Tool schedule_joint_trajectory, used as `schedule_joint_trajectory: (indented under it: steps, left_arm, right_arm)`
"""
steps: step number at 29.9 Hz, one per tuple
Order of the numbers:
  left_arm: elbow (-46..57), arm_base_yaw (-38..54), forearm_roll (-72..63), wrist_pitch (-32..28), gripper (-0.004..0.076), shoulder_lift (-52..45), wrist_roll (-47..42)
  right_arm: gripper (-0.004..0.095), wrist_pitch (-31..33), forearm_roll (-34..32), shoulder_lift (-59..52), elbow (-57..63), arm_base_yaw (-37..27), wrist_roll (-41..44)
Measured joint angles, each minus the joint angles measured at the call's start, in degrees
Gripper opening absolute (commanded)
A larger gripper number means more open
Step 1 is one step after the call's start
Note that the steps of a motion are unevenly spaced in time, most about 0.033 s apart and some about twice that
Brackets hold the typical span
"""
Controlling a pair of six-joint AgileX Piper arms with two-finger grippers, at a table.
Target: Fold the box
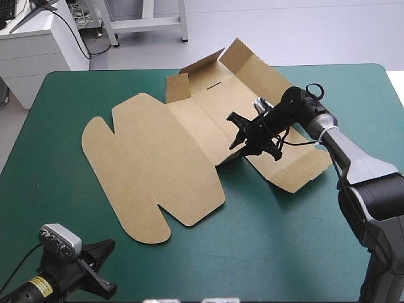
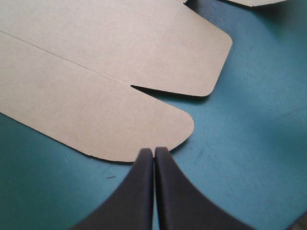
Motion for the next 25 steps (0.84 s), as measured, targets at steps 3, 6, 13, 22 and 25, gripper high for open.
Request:
schedule_joint_trajectory:
  steps: [3,6,13,22,25]
  left_arm:
    - [0.0,0.0,0.0,0.1,-0.0008,0.0,0.0]
    - [0.0,0.0,0.0,0.2,-0.0008,0.0,0.0]
    - [0.0,0.0,0.0,0.2,-0.0008,0.0,0.0]
    - [0.0,0.0,0.0,0.2,-0.0008,0.0,0.0]
    - [0.0,0.0,0.0,0.2,-0.0008,0.0,0.0]
  right_arm:
    - [0.0306,0.1,0.0,0.0,0.0,0.0,1.9]
    - [0.0301,0.1,0.0,0.0,0.0,0.0,4.4]
    - [0.0222,1.6,0.0,0.0,0.0,0.0,5.6]
    - [-0.0019,2.3,-1.6,0.0,0.0,0.0,6.5]
    - [-0.0017,2.1,-2.3,0.0,0.0,0.0,6.8]
